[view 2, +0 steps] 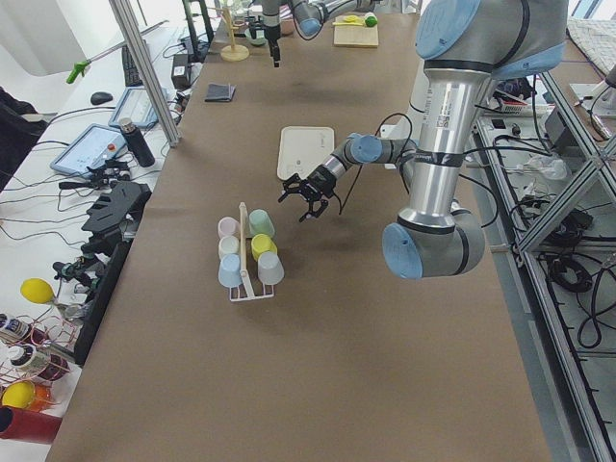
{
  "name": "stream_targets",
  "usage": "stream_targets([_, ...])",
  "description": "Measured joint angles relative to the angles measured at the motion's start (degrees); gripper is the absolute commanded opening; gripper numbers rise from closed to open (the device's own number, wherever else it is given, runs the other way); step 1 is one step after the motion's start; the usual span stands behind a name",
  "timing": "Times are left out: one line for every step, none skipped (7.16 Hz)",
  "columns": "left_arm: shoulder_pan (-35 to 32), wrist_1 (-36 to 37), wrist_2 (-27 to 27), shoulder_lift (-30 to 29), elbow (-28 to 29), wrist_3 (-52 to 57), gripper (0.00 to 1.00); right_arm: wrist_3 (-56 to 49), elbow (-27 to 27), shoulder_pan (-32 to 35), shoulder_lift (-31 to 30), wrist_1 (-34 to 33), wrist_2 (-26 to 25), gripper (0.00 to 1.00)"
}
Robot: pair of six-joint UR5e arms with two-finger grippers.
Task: Pick up and place green cup on tray
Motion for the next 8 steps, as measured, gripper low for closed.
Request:
stream_targets([0.0,-0.73,0.52,-0.05,1.52,0.0,0.98,-6.64,0.17,4.21,-3.47,-0.55,2.69,1.0])
stream_targets([-0.01,-1.63,0.99,-0.12,3.28,0.0,0.98,-10.51,0.38,8.96,-7.51,-0.73,7.02,1.0])
stream_targets([-0.05,-2.17,2.18,-0.25,4.83,0.0,0.98,-13.28,0.97,13.33,-11.54,-0.78,9.66,1.0])
stream_targets([-0.07,-2.4,3.85,-0.43,6.22,0.0,0.98,-17.8,1.62,16.84,-15.09,-1.02,10.13,1.0])
stream_targets([-0.08,-2.5,4.88,-0.58,7.22,0.0,0.98,-22.39,1.96,20.45,-18.19,-1.62,9.65,1.0])
stream_targets([-0.11,-2.56,5.71,-0.72,8.17,0.0,0.98,-24.36,2.07,23.52,-20.31,-2.15,8.76,1.0])
stream_targets([-0.14,-2.63,6.86,-0.99,9.37,0.0,0.98,-25.04,2.08,25.35,-21.48,-2.44,7.2,1.0])
stream_targets([-0.19,-2.69,7.69,-1.46,10.51,0.0,0.98,-25.26,2.05,26.07,-22.3,-2.56,5.6,1.0])
